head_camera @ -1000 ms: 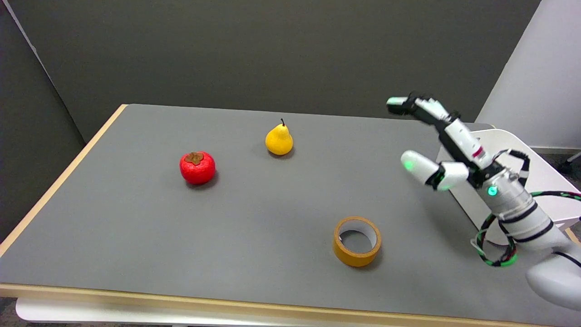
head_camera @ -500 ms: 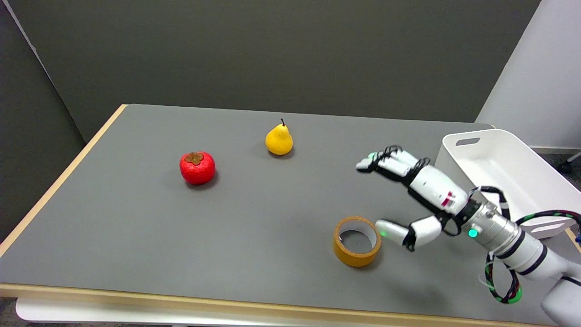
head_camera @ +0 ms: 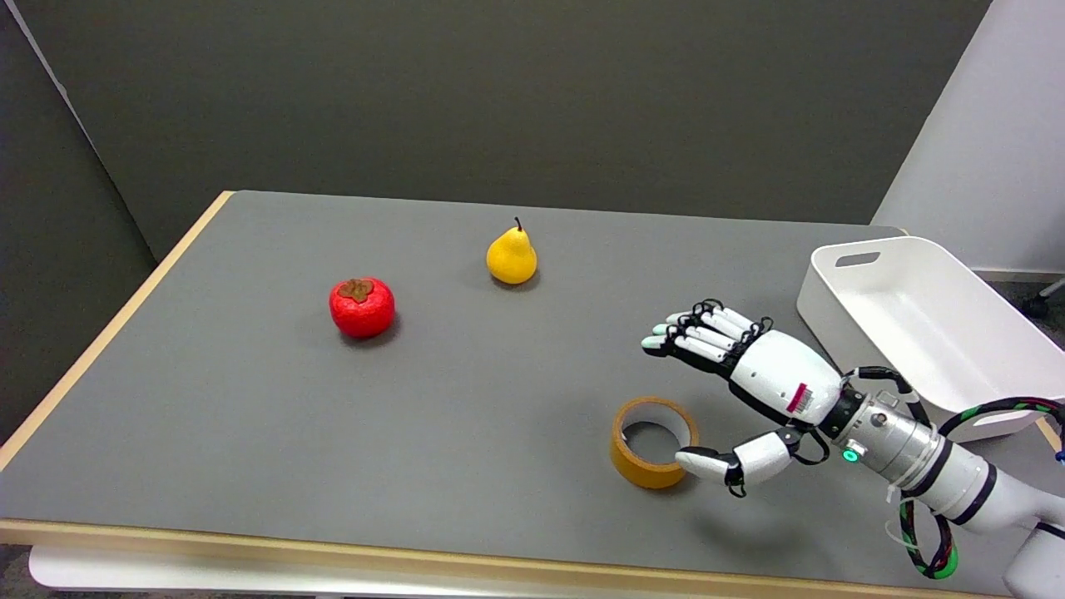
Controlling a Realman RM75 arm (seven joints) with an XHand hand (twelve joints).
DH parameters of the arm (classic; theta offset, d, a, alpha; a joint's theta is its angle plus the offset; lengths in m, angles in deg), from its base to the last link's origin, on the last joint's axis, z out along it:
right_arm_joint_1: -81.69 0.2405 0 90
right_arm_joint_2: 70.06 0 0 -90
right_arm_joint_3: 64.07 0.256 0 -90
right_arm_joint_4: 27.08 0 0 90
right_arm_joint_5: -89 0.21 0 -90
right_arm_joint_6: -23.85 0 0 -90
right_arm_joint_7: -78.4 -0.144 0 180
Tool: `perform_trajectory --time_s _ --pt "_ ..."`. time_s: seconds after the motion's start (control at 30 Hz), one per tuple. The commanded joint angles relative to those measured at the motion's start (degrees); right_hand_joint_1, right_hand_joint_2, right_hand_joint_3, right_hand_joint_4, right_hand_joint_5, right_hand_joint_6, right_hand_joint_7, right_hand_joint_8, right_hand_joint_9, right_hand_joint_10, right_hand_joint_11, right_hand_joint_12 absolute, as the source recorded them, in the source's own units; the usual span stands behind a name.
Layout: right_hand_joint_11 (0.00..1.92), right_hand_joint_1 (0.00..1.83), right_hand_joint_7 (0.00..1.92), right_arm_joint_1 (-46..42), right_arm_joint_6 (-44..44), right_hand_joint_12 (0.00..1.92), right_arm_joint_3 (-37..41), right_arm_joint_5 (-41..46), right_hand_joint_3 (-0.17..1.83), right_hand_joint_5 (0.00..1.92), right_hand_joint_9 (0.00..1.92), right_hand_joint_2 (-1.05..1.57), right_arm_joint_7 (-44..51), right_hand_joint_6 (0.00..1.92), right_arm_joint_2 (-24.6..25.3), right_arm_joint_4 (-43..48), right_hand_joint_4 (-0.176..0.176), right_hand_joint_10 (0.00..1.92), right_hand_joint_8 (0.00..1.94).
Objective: Pick up yellow tape.
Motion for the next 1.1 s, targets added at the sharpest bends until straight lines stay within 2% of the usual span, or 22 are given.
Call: perform_trajectory --time_s 0.03,0.13,0.17,0.2,0.27,0.33,0.43,0.5,0.9,1.1 --pt "0.00 0.34 0.22 -1.54 -10.10 0.84 -0.41 -3.55 0.80 0.22 0.00 0.53 3.10 0.40 0.62 4.48 0.012 0.60 0.29" --pt "0.00 0.35 0.15 -0.08 -13.00 0.83 -2.43 -3.55 0.81 0.19 0.00 0.52 3.10 0.40 0.27 4.66 0.014 0.54 0.29" --pt "0.00 0.39 0.09 0.43 -13.47 0.82 -3.19 -3.55 0.90 0.14 0.00 0.49 3.10 0.45 0.10 4.66 0.014 0.50 0.36" --pt "0.00 0.41 0.05 1.11 -14.17 0.79 -4.37 -3.55 0.93 0.10 0.00 0.47 3.10 0.46 -0.20 4.63 0.013 0.43 0.33" --pt "0.00 0.40 0.04 1.88 -14.79 0.73 -5.94 -3.55 0.90 0.05 0.00 0.43 3.10 0.39 -0.47 4.55 0.004 0.29 0.11" --pt "0.00 0.30 0.02 2.61 -14.98 0.77 -6.95 -3.55 0.86 0.04 0.00 0.46 3.10 0.32 -0.57 4.39 -0.007 0.30 0.14" --pt "0.00 0.31 0.00 2.89 -15.03 0.71 -7.32 -3.55 0.78 0.02 0.00 0.50 3.10 0.25 -0.38 4.49 -0.016 0.20 0.12" --pt "0.00 0.30 0.00 2.89 -14.91 0.70 -7.32 -3.55 0.87 0.03 0.00 0.45 3.10 0.19 -0.33 4.66 -0.015 0.19 0.10" --pt "0.00 0.30 0.00 2.88 -14.39 0.70 -8.52 -3.55 0.87 0.03 0.00 0.46 3.18 0.15 0.06 3.23 -0.019 0.17 0.09" --pt "0.00 0.31 0.00 2.86 -14.39 0.83 -8.84 -3.55 0.87 0.02 0.00 0.45 3.50 0.15 0.38 2.47 -0.024 0.20 0.11"
